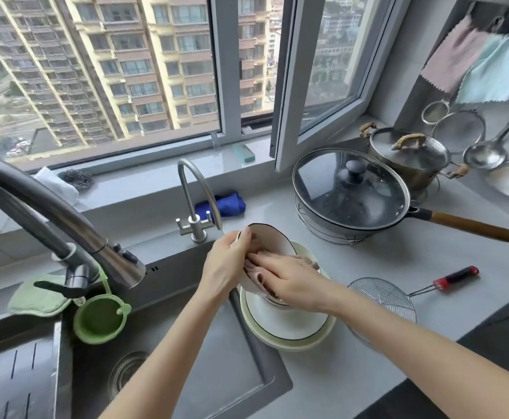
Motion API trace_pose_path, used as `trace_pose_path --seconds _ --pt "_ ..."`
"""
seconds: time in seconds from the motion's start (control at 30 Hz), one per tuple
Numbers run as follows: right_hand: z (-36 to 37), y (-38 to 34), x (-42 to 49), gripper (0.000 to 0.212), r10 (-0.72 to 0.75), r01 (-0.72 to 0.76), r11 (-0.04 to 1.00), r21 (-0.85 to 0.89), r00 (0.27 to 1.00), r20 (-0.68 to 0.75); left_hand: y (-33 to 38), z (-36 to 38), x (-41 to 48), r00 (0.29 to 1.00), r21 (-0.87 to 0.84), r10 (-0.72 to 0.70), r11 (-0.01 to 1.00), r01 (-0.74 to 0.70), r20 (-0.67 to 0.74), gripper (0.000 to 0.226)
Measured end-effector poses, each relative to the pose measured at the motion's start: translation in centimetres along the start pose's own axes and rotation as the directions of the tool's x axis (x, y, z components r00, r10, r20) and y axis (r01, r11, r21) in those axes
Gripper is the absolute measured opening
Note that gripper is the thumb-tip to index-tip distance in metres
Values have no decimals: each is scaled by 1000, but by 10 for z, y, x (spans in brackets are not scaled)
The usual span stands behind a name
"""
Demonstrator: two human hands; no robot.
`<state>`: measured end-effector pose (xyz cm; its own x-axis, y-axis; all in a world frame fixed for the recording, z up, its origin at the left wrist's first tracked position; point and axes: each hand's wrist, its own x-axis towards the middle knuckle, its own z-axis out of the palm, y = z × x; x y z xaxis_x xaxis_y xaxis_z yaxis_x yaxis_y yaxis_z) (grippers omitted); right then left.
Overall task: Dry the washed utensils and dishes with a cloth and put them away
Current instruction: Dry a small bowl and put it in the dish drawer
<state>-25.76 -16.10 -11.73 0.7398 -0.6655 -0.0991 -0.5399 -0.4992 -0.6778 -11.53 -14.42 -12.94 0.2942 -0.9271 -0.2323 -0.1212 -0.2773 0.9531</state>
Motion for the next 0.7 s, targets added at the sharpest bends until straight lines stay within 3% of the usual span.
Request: trace_pose_path --seconds 0.07,0.13,0.17,0.23,0.3,0.37,0.4,0.43,0.47,0.5,0.53,0.57,0.63,0.7 --pt "6 -8 2 40 58 -81 930 359 996 73 2 -2 4 1000 -50 -21 999 21 -8 38" --pt "2 -15 -7 19 8 -65 908 414 990 138 3 -8 3 994 -106 -103 989 106 32 37" --pt "-3 -16 -13 19 -27 -47 929 367 981 194 1 -13 1 985 -93 -158 982 164 72 35" --pt "-16 -14 -23 21 -48 50 999 3 929 368 -5 -18 -6 954 8 -249 968 252 167 32" --pt "-27 -1 -24 14 -6 218 888 -404 885 466 -9 -19 -12 926 65 -272 962 264 264 35" --pt "-23 8 -18 14 -150 365 690 -625 917 369 -8 -18 -14 916 64 -267 964 259 301 41" --pt "-17 11 -14 15 -246 368 610 -702 930 274 -6 -18 -13 916 54 -253 967 249 311 42" --pt "-12 10 -11 15 -303 346 614 -709 933 193 -4 -19 -12 917 50 -238 971 234 320 41" --pt "-4 10 -8 21 -354 329 669 -666 929 104 -3 -20 -11 918 50 -234 972 231 319 41" --pt "3 4 -9 28 -302 290 803 -521 951 64 -2 -21 -10 919 54 -241 970 236 313 43" --pt "10 0 -10 31 -234 227 919 -323 972 16 -3 -22 -9 914 53 -268 963 265 303 46" --pt "13 -6 -14 30 -92 98 991 -87 993 68 -5 -24 -10 903 47 -311 949 311 297 46" --pt "9 -15 -23 23 39 -96 975 202 961 273 -9 -27 -17 871 41 -382 920 389 309 41" --pt "-7 -22 -33 18 34 -139 967 216 902 430 -14 -27 -28 835 66 -414 905 420 363 38"
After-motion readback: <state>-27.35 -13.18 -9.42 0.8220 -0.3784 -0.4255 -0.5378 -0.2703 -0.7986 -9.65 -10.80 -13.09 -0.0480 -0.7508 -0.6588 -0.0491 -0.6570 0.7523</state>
